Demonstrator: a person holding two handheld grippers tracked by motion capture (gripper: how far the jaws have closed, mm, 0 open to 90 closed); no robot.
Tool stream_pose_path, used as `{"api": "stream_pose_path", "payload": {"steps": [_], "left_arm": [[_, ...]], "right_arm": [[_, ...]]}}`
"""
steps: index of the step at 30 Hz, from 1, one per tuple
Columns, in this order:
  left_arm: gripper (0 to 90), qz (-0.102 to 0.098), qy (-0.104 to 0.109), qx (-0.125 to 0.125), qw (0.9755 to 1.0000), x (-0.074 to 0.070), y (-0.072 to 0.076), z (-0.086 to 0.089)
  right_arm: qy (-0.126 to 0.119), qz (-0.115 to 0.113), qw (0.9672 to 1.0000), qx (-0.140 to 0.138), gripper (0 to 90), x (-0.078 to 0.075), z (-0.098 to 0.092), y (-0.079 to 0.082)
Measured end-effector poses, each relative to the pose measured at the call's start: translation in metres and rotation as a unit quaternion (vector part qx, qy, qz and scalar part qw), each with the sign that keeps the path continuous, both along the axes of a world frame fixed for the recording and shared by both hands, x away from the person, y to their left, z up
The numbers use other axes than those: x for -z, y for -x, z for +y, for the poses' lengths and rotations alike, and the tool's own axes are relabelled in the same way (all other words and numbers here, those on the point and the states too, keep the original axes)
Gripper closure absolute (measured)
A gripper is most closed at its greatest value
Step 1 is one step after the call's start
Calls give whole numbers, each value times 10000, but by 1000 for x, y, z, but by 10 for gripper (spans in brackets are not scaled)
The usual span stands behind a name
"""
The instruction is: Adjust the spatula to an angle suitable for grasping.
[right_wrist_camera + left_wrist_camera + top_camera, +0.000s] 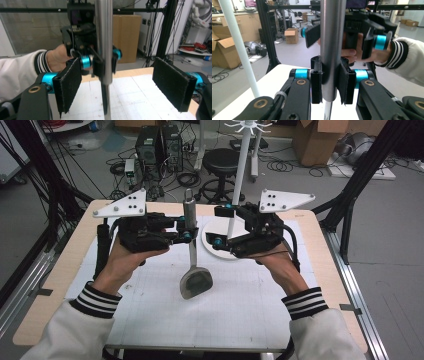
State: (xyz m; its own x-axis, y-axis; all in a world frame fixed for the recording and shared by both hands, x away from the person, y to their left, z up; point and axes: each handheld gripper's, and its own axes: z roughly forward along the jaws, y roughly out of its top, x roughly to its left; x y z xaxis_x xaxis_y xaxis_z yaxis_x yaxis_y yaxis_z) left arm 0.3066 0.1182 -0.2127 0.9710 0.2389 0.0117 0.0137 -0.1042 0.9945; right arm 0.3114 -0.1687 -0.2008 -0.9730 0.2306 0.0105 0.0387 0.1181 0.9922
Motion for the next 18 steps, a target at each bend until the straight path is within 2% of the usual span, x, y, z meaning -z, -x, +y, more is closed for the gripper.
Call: {"api": "stream_pose_path", "payload": {"steps": [9, 18], "left_arm": [[752, 1, 13, 142, 9999, 1, -2, -1], [752, 4, 39, 336, 9994, 2, -2, -6]], "right_arm": [[-93, -43, 9996, -277, 247, -16, 11, -3], [-120, -40, 9988, -476, 290, -19, 16, -6]]}}
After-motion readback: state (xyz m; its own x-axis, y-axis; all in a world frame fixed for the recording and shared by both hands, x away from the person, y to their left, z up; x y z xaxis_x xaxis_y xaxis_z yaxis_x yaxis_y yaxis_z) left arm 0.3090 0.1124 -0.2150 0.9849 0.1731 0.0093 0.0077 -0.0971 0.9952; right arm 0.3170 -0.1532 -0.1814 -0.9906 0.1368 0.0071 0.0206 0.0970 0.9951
